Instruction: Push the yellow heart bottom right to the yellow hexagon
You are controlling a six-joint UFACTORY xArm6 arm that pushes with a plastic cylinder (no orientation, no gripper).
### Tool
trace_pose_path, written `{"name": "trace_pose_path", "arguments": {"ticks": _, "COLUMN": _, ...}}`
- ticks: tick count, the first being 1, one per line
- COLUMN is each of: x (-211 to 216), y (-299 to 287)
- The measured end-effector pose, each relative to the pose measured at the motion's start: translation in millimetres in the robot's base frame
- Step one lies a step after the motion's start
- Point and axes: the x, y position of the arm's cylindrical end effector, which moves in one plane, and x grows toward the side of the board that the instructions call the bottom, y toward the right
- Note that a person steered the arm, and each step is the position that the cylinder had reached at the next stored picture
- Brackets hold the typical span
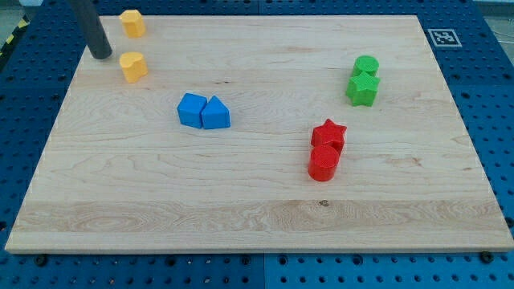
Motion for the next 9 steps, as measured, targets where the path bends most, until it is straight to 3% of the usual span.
{"name": "trace_pose_path", "arguments": {"ticks": 2, "x": 47.3, "y": 18.4}}
{"name": "trace_pose_path", "arguments": {"ticks": 3, "x": 44.7, "y": 46.9}}
{"name": "trace_pose_path", "arguments": {"ticks": 9, "x": 44.6, "y": 86.1}}
